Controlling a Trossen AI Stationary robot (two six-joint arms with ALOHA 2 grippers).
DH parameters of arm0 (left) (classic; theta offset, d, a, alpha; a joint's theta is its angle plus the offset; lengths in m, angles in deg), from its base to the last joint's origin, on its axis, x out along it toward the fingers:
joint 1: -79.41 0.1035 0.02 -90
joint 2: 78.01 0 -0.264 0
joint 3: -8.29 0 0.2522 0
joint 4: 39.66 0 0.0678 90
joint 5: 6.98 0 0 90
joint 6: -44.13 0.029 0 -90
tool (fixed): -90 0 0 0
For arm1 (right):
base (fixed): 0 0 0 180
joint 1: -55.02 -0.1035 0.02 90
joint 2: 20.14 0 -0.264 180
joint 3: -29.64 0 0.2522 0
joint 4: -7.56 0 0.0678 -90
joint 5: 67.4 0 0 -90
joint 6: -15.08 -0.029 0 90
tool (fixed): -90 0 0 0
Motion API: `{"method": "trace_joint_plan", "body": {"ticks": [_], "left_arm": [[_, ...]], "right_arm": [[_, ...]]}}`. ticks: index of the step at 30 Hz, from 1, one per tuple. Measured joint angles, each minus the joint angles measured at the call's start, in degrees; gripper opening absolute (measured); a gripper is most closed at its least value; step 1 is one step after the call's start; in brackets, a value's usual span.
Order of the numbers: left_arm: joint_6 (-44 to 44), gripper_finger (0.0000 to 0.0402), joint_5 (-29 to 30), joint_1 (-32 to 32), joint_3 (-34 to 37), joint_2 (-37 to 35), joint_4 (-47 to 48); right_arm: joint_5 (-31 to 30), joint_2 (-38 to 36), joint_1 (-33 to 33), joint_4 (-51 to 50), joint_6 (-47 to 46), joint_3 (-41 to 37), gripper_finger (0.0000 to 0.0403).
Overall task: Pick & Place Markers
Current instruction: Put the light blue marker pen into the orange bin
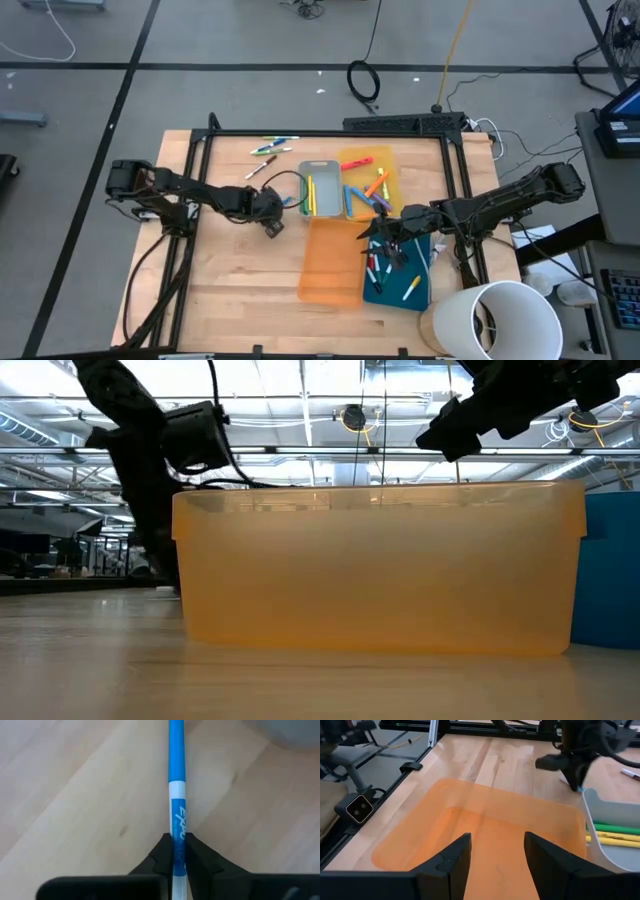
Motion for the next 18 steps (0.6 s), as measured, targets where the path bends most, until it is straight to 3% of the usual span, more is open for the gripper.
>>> {"method": "trace_joint_plan", "body": {"ticks": [4, 9, 14, 18], "left_arm": [[-2.5, 0.0033, 4.3, -2.8, 0.4, -7.8, 11.1], [-5.7, 0.0023, 10.8, -9.5, -0.1, -18.6, 11.7], [0.8, 0.0023, 15.2, -17.3, -0.2, -24.6, 0.0], [10.3, 0.0024, 14.4, -21.8, -0.2, -24.4, -11.9]], "right_arm": [[-0.1, 0.0, 0.0, 0.6, 0.0, 0.0, 0.0171], [-0.6, 0.0, 0.0, 2.4, 2.5, 0.0, 0.0171], [-4.9, 0.0, 0.0, 3.7, 3.0, 0.0, 0.0171], [-5.8, 0.0, 0.0, 4.6, 3.2, 0.0, 0.0171]]}}
